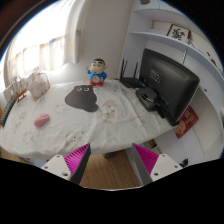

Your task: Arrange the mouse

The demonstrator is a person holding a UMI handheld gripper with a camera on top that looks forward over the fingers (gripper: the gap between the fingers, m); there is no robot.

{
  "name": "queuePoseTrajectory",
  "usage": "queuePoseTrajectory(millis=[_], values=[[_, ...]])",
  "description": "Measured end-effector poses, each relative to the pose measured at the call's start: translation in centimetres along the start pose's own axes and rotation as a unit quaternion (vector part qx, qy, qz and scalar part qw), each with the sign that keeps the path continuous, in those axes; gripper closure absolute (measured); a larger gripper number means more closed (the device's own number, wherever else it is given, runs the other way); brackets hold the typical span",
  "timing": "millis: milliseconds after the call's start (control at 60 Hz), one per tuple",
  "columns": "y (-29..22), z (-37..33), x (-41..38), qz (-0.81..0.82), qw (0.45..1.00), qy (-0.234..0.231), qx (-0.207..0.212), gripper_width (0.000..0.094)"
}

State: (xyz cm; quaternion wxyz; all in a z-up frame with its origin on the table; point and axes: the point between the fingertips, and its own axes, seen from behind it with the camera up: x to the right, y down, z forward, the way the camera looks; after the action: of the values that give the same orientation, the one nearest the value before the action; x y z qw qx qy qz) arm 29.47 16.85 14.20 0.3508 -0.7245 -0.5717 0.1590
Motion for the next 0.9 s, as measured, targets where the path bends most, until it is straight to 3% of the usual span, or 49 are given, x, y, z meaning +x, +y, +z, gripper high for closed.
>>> queuePoseTrajectory(millis=[583, 900], values=[[2.0, -1.2, -27.9, -0.074, 0.982, -0.171, 0.004, 0.0077], [1.4, 1.2, -35.6, -0.049, 0.978, -0.194, 0.052, 0.0079]])
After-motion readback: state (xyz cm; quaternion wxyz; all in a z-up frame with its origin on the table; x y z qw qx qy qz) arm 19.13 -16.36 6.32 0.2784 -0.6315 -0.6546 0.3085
